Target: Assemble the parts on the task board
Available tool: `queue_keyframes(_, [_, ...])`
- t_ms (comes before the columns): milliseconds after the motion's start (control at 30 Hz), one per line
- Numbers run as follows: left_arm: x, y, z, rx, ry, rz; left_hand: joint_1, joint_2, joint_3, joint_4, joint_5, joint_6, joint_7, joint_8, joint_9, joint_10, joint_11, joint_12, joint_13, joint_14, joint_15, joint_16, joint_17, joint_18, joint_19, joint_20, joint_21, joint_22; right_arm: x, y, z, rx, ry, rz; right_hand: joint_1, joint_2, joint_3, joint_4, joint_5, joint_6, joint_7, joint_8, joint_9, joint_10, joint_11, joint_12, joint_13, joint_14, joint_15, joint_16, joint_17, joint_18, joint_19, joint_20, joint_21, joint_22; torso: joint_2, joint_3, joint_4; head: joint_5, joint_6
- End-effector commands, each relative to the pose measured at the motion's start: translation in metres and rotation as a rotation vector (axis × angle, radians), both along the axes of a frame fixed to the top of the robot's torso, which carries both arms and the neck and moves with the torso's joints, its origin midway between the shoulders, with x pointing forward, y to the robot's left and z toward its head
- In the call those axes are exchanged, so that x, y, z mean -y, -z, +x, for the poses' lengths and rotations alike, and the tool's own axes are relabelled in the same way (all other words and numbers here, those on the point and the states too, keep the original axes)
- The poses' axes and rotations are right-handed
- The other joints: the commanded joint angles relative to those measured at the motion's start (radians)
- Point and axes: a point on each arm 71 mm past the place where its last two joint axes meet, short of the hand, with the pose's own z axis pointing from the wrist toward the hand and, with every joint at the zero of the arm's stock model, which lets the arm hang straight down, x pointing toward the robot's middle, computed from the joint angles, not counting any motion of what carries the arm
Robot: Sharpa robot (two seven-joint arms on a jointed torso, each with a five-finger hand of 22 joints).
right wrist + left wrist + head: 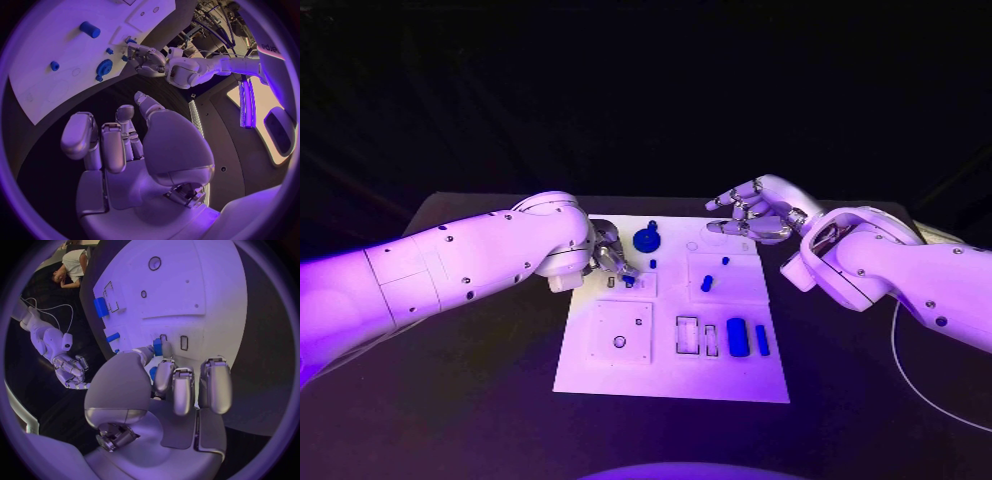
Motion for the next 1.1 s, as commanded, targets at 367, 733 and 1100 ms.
queue_keyframes(367, [-0.0020, -0.0024, -0.0004, 0.061, 0.016, 0.029, -0.014, -0.008, 0.150, -0.137, -0.001, 0.009, -0.009, 0.005, 0.006, 0.006, 0.004, 0.004, 0.007, 0.104, 0.002, 0.002, 0.263, -0.005, 0.001, 0.006, 0.000, 0.050, -0.0030, 0.0039, -0.0005, -0.015, -0.020, -0.007, 0.004, 0.006, -0.004, 0.000, 0.006, 0.008, -0.001, 0.005, 0.001, -0.006, -0.001, -0.006, -0.002, 0.050, 0.004, -0.003, -0.001, 0.005, -0.006, 0.000, -0.007, -0.002, 0.000, -0.0013, 0.0009, 0.009, -0.009])
queue_keyframes(733, [0.0010, 0.0011, 0.0004, 0.076, 0.023, 0.048, -0.021, -0.012, 0.154, -0.141, -0.004, 0.009, -0.008, 0.005, 0.008, 0.005, 0.005, 0.001, 0.004, 0.104, 0.002, 0.002, 0.263, -0.005, 0.002, 0.006, 0.001, 0.051, -0.0034, 0.0051, -0.0008, -0.020, -0.024, -0.008, 0.003, 0.007, -0.004, 0.001, 0.006, 0.008, -0.001, 0.005, 0.001, -0.006, -0.001, -0.006, -0.002, 0.050, 0.004, -0.003, -0.001, 0.005, -0.006, 0.000, -0.007, -0.002, 0.001, -0.0008, -0.0012, 0.009, -0.011])
queue_keyframes(1100, [0.0022, 0.0049, -0.0016, 0.050, 0.051, 0.076, -0.027, -0.015, 0.153, -0.141, -0.005, 0.008, -0.008, 0.004, 0.009, 0.002, 0.005, -0.004, -0.003, 0.104, 0.002, 0.002, 0.263, -0.005, 0.001, 0.006, 0.000, 0.050, -0.0035, 0.0056, -0.0010, -0.024, -0.027, -0.010, 0.001, 0.008, -0.005, 0.002, 0.007, 0.008, -0.001, 0.005, 0.001, -0.006, -0.001, -0.006, -0.002, 0.050, 0.004, -0.003, 0.000, 0.005, -0.006, 0.000, -0.007, -0.002, 0.000, -0.0003, -0.0005, 0.010, -0.017])
